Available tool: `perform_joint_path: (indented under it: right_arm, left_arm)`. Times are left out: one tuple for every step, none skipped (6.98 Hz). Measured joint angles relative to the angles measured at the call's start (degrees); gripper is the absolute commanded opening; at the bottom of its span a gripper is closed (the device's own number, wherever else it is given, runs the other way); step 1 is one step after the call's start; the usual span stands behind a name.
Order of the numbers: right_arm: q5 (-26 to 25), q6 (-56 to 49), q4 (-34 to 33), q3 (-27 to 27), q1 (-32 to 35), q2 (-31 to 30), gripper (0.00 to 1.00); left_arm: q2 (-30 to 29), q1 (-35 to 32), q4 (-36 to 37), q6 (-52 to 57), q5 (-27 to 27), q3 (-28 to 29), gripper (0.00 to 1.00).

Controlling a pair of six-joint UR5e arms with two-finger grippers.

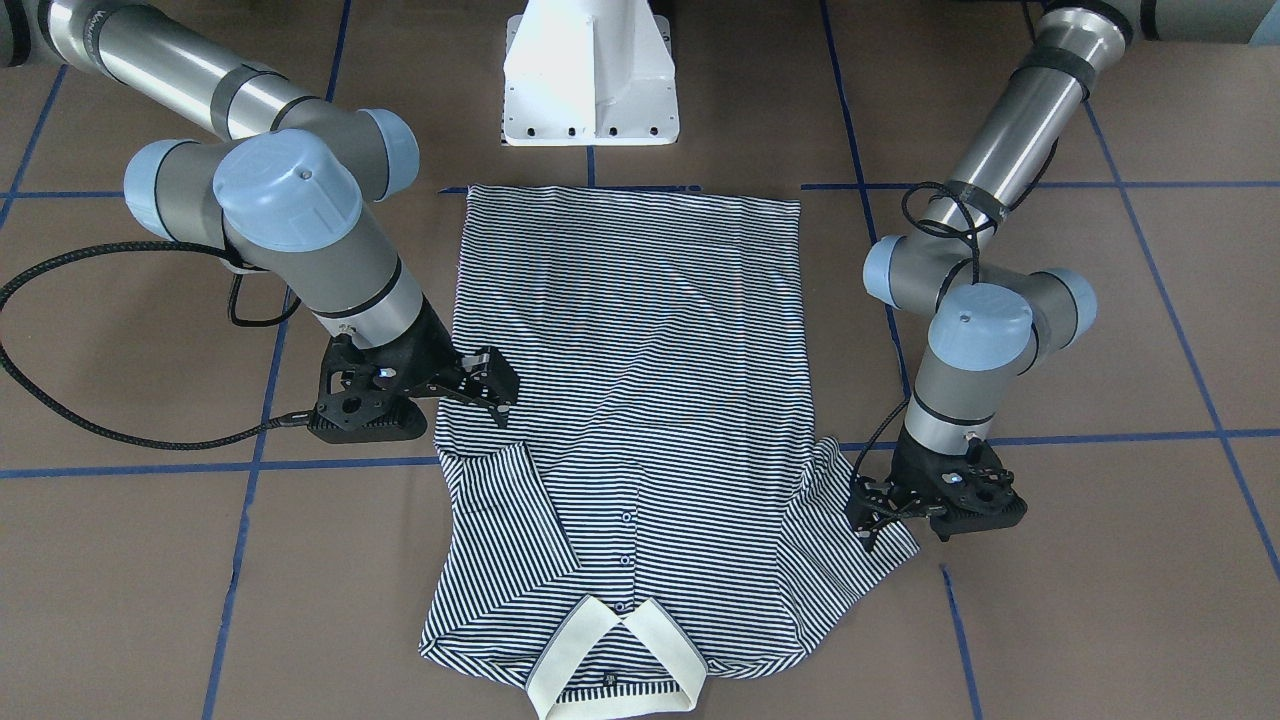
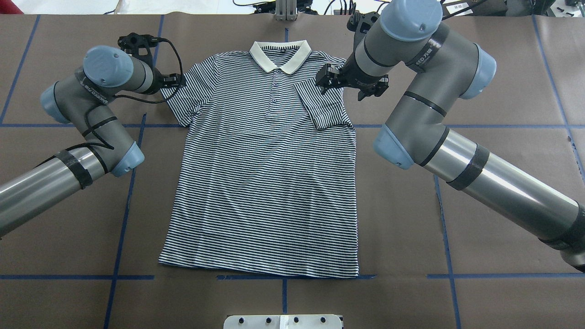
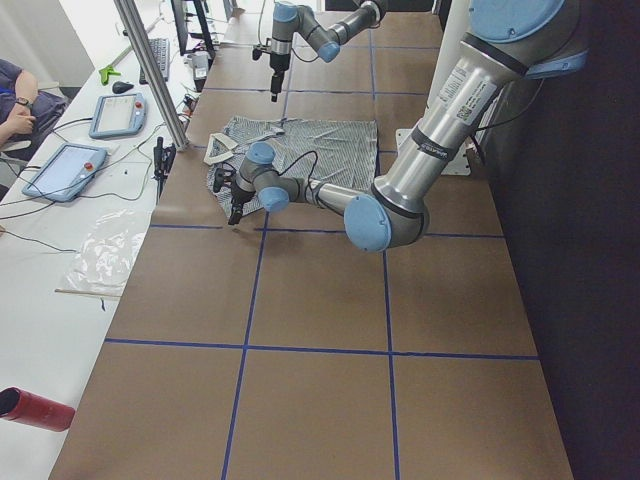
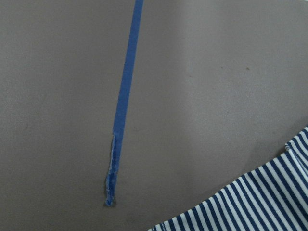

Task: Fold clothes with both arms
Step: 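Hold the folded sleeve with the right gripper while the left arm approaches the other sleeve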

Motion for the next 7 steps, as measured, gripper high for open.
perform_joint_path:
  right_arm:
    - [0.0,0.0,0.0,0.0,0.0,0.0,1.00]
    - [0.0,0.0,0.0,0.0,0.0,0.0,1.00]
    - [0.1,0.0,0.0,0.1,0.0,0.0,1.00]
    - [0.1,0.0,0.0,0.1,0.1,0.0,1.00]
    - [0.1,0.0,0.0,0.1,0.1,0.0,1.00]
    - [0.1,0.0,0.0,0.0,0.2,-0.1,1.00]
    - [0.1,0.0,0.0,0.0,0.2,-0.2,1.00]
  left_arm:
    - [0.0,0.3,0.0,-0.1,0.0,0.0,0.59]
    - [0.0,0.4,0.0,-0.1,0.1,0.0,0.39]
    - [0.0,0.4,0.1,0.0,0.0,0.0,0.22]
    - [-0.1,0.3,0.1,0.2,0.0,-0.1,0.09]
    - [-0.2,0.3,0.2,0.3,-0.1,-0.2,0.00]
    - [-0.5,0.2,0.2,0.4,-0.1,-0.3,0.00]
    - [-1.0,0.1,0.6,0.4,-0.3,-0.6,0.00]
